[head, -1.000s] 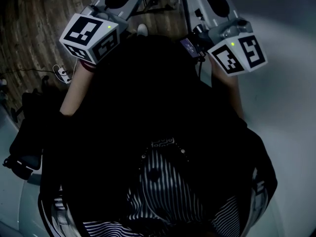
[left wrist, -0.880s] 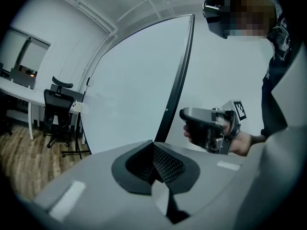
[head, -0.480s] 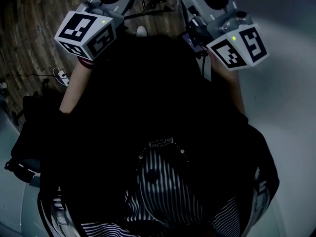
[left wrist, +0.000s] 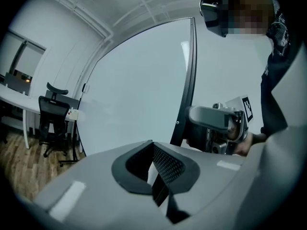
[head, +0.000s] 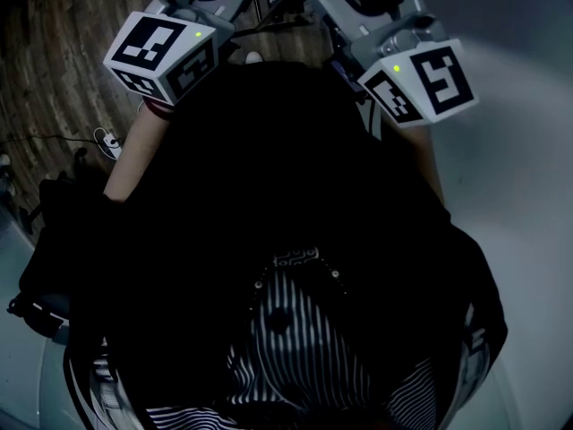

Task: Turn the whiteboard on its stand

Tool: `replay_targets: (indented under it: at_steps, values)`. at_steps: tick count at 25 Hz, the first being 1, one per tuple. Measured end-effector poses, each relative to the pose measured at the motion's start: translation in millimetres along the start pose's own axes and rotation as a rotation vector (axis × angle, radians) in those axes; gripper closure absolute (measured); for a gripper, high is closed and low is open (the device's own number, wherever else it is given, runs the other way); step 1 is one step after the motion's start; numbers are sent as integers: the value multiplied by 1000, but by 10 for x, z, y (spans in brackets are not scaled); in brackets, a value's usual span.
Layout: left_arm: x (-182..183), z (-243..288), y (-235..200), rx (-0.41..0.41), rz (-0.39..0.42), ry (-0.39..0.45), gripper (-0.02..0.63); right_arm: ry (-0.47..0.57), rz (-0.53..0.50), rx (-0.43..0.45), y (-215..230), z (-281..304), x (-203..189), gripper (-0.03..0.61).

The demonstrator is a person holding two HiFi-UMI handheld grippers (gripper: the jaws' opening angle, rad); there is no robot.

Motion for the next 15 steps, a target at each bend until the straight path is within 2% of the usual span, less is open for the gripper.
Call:
replay_targets:
  at_steps: [2, 6, 11, 15]
  values:
    - [-48, -1, 51, -7, 3, -1, 626, -27, -2, 26, -37, -22, -61, 345]
    - [220, -58, -29, -14, -13, 14, 626, -60, -21, 54, -62, 120, 197, 345]
    - [261, 107, -116, -23, 15, 25, 626, -63, -118, 2, 5, 234, 234, 345]
    - [132, 176, 2, -33, 27, 12, 626, -55, -106, -61, 48, 91, 119, 392]
Point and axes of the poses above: the fingertips, and each gripper's own axes: z forward along the fingers, y to its right, x out of its top, the point moved 9 cm from there along -z, backward along the fingers, and after that the axes turned 4 degrees about x, right-handed, at the moved point
